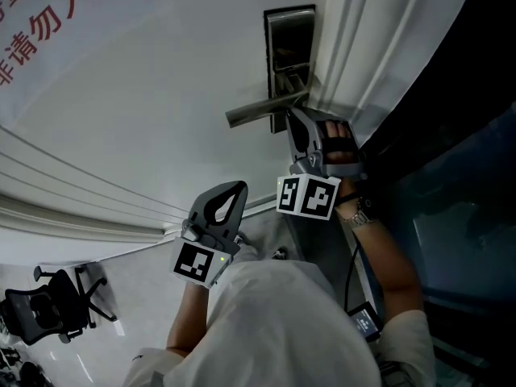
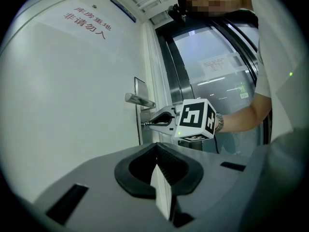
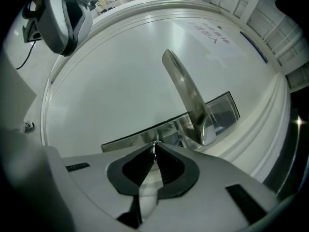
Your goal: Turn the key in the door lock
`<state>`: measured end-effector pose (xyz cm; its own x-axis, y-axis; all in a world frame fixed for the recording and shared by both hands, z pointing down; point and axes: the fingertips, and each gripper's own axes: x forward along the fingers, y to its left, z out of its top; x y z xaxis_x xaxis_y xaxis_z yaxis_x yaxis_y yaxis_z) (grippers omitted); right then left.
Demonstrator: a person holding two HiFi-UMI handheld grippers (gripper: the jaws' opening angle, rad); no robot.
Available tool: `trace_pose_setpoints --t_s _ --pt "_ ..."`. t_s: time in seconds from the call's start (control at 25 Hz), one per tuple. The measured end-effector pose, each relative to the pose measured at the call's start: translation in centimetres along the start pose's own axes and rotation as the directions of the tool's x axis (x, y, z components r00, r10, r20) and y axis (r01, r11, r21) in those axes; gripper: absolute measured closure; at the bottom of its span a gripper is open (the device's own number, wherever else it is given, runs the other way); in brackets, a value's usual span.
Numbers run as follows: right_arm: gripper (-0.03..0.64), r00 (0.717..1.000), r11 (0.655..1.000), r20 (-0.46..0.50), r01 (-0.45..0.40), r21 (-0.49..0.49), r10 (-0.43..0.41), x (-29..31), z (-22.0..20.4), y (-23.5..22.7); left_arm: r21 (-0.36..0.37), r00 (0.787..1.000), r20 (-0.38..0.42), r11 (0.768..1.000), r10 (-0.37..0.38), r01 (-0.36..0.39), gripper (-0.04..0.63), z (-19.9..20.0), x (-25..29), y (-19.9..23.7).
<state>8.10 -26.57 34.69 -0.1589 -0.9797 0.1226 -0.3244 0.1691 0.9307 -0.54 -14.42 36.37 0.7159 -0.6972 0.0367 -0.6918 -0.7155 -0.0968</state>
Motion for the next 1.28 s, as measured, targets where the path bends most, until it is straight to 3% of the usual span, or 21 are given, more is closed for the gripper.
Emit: trace_pose_setpoints --t_s 0.2,0.36,0.48,0.64,0.76,0.88,0.96,1.12,1.16,1.2,1.28 --pt "0.598 1.0 1.0 0.007 0.024 0.016 -0.024 0.0 0.0 -0.1 -0.004 1.0 -0.005 1.0 -0.004 0.004 0.592 -0.1 0.2 0.0" --pt "0.6 1.0 0.984 0.03 0.002 0.179 -0.008 0.0 0.0 -0.3 -0.009 1.0 -0.013 1.0 -0.002 0.002 0.592 -0.4 0.3 -0.1" --pt "0.6 0.999 0.923 0.053 -0.032 0.383 0.013 -0.1 -0.2 -0.8 -0.009 1.0 -0.014 1.0 -0.001 0.001 0.592 -0.3 0.5 0.0" --pt "0.601 0.997 0.797 0.082 -0.051 0.602 0.002 0.0 -0.3 -1.2 -0.014 1.0 -0.012 1.0 0.009 -0.01 0.592 -0.3 0.6 0.3" --pt "0.601 0.995 0.659 0.103 -0.073 0.749 -0.007 0.0 -0.5 -1.5 -0.003 1.0 -0.008 1.0 0.009 -0.009 0.592 -0.2 0.6 0.2" --pt "0.601 0.991 0.475 0.134 -0.117 0.872 -0.003 0.0 -0.8 -1.7 -0.011 1.0 -0.007 1.0 0.018 -0.018 0.592 -0.2 0.5 0.4" --pt "0.601 0.987 0.329 0.161 -0.152 0.932 0.001 0.0 -1.1 -1.7 -0.012 1.0 -0.005 1.0 0.024 -0.024 0.592 -0.2 0.5 0.6" --pt "0.601 0.976 -0.039 0.218 -0.218 0.975 -0.004 0.1 -1.7 -1.8 -0.011 1.0 -0.006 1.0 0.025 -0.025 0.592 -0.3 0.4 0.6" --pt "0.601 0.974 -0.116 0.226 -0.225 0.967 -0.008 0.1 -1.8 -1.8 -0.012 1.0 -0.007 1.0 0.024 -0.024 0.591 -0.4 0.4 0.6" --pt "0.601 0.973 -0.174 0.23 -0.229 0.958 -0.011 0.1 -1.9 -1.8 -0.014 1.0 -0.009 1.0 0.023 -0.023 0.592 -0.4 0.4 0.5" --pt "0.601 0.972 -0.25 0.236 -0.232 0.94 -0.017 0.1 -2.0 -1.8 -0.016 1.0 -0.01 1.0 0.022 -0.022 0.591 -0.5 0.4 0.5"
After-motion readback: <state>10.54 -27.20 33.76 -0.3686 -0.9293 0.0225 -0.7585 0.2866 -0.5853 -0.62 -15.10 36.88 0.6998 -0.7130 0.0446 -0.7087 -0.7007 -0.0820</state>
